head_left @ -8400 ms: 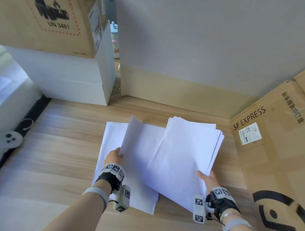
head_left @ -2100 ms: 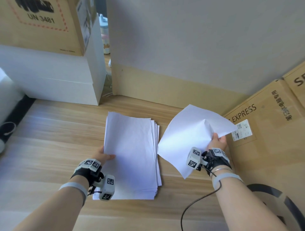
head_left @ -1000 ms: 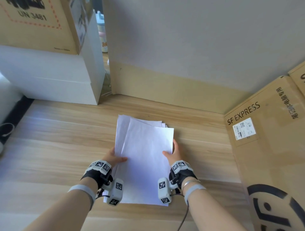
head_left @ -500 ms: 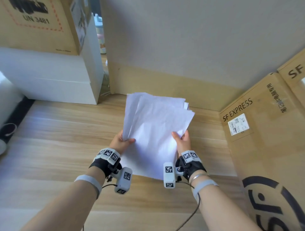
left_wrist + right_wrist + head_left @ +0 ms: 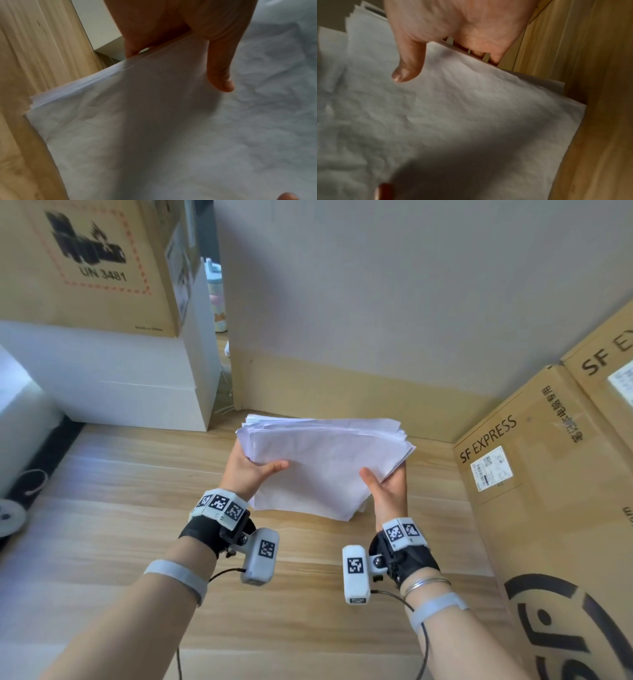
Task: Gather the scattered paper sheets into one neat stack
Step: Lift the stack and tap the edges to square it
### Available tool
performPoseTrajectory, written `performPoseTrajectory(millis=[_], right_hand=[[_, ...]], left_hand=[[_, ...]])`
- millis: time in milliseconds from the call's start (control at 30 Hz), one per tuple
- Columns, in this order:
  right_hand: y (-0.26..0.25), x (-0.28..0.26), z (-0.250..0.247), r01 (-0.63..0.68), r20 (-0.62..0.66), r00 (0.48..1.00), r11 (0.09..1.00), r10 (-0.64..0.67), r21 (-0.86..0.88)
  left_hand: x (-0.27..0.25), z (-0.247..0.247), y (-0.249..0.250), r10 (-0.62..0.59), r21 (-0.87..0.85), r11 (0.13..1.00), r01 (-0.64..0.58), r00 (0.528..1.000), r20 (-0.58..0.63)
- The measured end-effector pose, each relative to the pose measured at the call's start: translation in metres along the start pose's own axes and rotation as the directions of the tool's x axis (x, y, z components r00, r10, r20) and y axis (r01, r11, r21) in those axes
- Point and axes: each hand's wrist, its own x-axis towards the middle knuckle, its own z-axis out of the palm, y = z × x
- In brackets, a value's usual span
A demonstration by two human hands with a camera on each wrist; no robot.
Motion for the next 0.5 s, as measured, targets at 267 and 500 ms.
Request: performPoseTrajectory(millis=[267,500], right_hand=[[-0.009,-0.006,0.009,-0.019,-0.042,0.999,0.999,0.018,-0.028],[-0.035,0.005,0.010,0.104,-0.097,0.990,0.994,-0.103,0.012]], left_hand=[[-0.004,0.002,0.018,0.108,0.011,0.994,-0.108,0.993,0.038],[-0.002,0.010,0.041,0.312,-0.004,0.950,-0.313,0.947,-0.071]])
